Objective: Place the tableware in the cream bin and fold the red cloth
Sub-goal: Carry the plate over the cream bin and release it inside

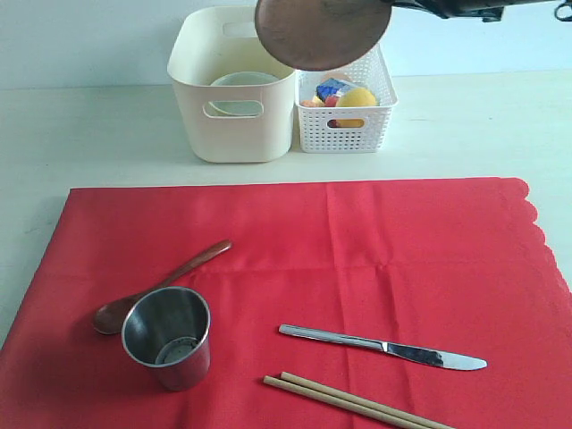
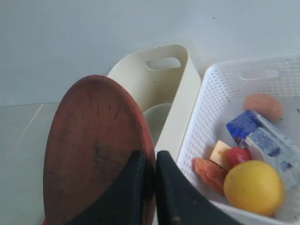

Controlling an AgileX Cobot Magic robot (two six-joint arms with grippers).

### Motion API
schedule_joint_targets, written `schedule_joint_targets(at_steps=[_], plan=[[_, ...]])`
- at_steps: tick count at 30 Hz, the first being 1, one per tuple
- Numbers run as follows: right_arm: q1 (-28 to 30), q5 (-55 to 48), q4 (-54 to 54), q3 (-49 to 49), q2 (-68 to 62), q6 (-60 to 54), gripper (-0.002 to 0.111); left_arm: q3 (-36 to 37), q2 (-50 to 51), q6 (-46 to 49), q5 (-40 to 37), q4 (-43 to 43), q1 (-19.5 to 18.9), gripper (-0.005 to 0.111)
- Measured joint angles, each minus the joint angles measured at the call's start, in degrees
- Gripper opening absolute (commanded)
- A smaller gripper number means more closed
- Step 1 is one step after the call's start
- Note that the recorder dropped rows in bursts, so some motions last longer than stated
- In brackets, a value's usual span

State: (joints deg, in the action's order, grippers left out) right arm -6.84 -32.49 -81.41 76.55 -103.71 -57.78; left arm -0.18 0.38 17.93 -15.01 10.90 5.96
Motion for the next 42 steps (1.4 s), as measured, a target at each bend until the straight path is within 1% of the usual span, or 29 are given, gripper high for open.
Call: schedule_joint_targets(at_steps=[7,10,16,22,23,25,28,33,37,39,42], plan=[[-4.88,0.26,-0.71,14.31,-11.41,-0.11,0.000,0.00,0.00,0.00,0.00,0.00,0.00,0.002],[-5.57,0.50,-0.79,19.67,-15.91,-0.11,0.000,0.00,0.00,0.00,0.00,0.00,0.00,0.002],[-5.56,1.82,-0.94,25.17,-21.88,1.95,0.000,0.00,0.00,0.00,0.00,0.00,0.00,0.002],[-6.73,2.55,-1.15,28.10,-24.82,3.18,0.000,0.00,0.00,0.00,0.00,0.00,0.00,0.002],[-7.03,2.69,-1.15,28.33,-25.10,3.31,0.002,0.00,0.00,0.00,0.00,0.00,0.00,0.002],[-7.82,3.11,-1.15,28.60,-25.41,3.43,0.006,0.00,0.00,0.00,0.00,0.00,0.00,0.002],[-8.86,5.70,-1.15,28.60,-25.90,3.55,0.018,0.00,0.00,0.00,0.00,0.00,0.00,0.002],[-9.32,10.67,-1.51,28.78,-26.02,3.93,0.042,0.00,0.00,0.00,0.00,0.00,0.00,0.002],[-9.32,11.35,-1.64,28.72,-26.02,5.88,0.059,0.00,0.00,0.00,0.00,0.00,0.00,0.002],[-9.32,11.21,-1.64,28.72,-26.02,6.39,0.064,0.00,0.00,0.00,0.00,0.00,0.00,0.002],[-9.32,8.87,0.57,28.72,-25.31,6.54,0.065,0.00,0.00,0.00,0.00,0.00,0.00,0.002]])
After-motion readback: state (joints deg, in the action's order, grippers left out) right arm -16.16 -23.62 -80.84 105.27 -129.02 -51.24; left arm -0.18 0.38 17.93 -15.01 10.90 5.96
